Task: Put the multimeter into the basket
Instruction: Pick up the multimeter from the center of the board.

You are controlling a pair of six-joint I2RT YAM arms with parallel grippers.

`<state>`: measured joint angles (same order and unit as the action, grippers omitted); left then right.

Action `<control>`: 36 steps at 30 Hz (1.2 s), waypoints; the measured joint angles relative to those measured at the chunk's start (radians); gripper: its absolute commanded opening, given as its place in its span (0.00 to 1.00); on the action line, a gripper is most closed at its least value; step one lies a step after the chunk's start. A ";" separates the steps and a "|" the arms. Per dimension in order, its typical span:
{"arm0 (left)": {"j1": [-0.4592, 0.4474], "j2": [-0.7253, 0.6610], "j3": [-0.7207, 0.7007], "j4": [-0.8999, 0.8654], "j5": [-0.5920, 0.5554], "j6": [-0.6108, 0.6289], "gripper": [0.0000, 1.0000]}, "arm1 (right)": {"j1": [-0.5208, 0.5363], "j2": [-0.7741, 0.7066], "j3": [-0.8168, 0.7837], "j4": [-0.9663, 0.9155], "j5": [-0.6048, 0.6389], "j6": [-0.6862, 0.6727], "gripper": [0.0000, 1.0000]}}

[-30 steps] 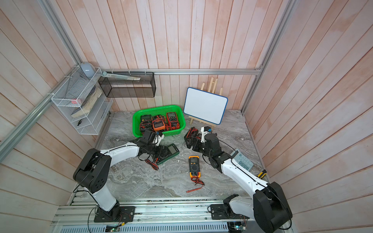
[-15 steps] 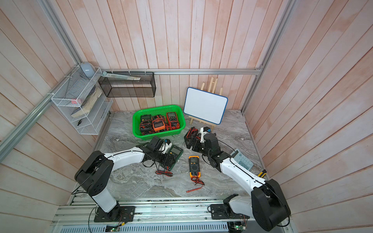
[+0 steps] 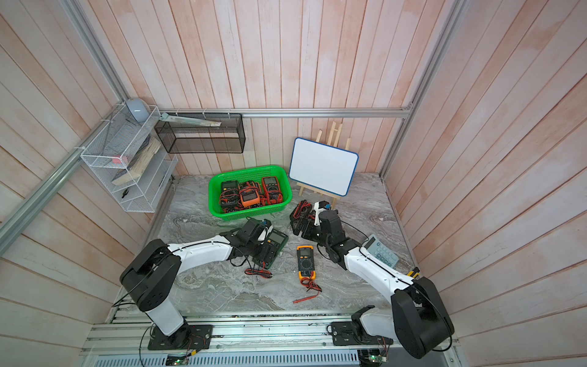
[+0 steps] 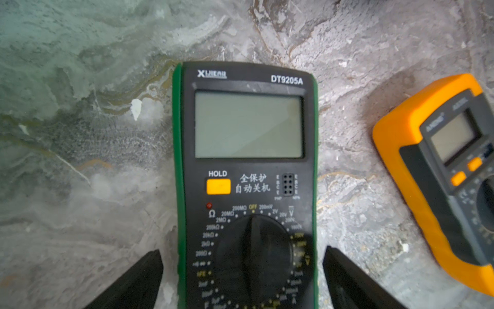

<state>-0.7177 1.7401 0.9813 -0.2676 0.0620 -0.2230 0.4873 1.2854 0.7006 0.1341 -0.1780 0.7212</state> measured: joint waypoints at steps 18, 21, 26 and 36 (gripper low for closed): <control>-0.063 0.070 0.013 0.074 -0.123 -0.062 0.81 | 0.000 0.028 0.000 0.000 0.000 -0.004 0.98; -0.071 0.070 0.013 0.074 -0.147 -0.082 0.58 | 0.000 0.028 0.000 0.000 0.000 -0.008 0.98; -0.078 0.069 0.013 0.072 -0.164 -0.100 0.03 | 0.000 0.028 0.000 0.000 0.000 -0.011 0.98; -0.079 -0.036 0.014 -0.013 -0.168 -0.146 0.00 | 0.000 0.028 0.000 0.000 -0.003 -0.012 0.98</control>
<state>-0.7963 1.7042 0.9951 -0.2802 -0.1062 -0.3687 0.4873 1.3132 0.7006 0.1345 -0.1810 0.7090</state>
